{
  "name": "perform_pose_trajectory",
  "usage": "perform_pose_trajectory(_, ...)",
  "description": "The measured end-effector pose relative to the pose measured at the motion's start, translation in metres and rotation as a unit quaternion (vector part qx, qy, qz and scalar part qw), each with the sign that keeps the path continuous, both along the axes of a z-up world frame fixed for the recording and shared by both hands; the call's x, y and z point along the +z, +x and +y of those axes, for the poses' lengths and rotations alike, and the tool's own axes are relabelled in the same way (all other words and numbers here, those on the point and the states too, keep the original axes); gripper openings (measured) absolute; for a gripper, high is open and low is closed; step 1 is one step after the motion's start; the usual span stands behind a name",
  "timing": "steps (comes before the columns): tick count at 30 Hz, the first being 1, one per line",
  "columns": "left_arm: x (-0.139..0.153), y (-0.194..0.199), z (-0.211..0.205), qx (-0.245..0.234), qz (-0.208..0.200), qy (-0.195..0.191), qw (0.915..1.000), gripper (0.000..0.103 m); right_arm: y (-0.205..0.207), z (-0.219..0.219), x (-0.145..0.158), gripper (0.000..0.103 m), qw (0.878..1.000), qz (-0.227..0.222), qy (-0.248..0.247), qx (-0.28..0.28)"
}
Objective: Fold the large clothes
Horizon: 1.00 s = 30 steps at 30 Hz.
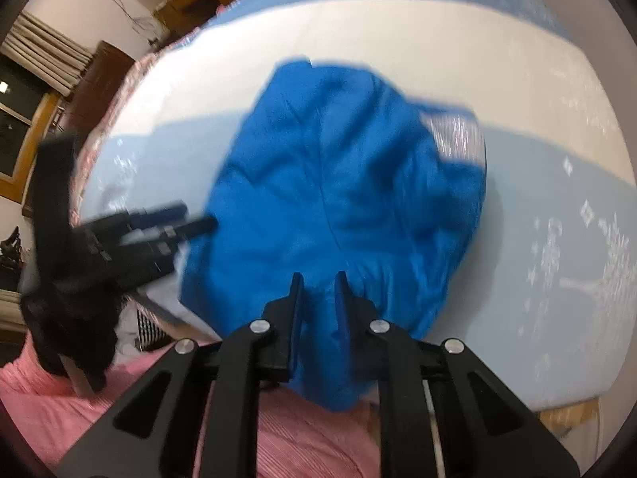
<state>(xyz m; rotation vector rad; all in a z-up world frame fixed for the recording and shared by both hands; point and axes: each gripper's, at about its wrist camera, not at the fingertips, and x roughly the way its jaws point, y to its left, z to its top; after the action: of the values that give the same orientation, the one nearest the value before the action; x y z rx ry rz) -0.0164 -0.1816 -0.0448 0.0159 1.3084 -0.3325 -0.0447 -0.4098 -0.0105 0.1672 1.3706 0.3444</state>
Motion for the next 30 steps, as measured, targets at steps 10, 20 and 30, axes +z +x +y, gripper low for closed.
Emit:
perform_pose_trajectory(10,-0.026,-0.013,-0.009,-0.009,0.013,0.004,0.9999,0.054,-0.029,-0.013,-0.071,0.0,0.996,0.046,0.001,-0.076)
perform_pose_trajectory(20,0.001,0.002,-0.006,-0.012,0.003,-0.016,0.9998,0.052,-0.026,-0.006,-0.026,0.005,0.998,0.002,-0.003,-0.068)
perform_pose_trajectory(30,0.021,0.083,-0.045,0.021,-0.061,-0.002,0.9979,0.052,0.063,-0.007,-0.015,0.005,0.987,-0.056,-0.09,-0.125)
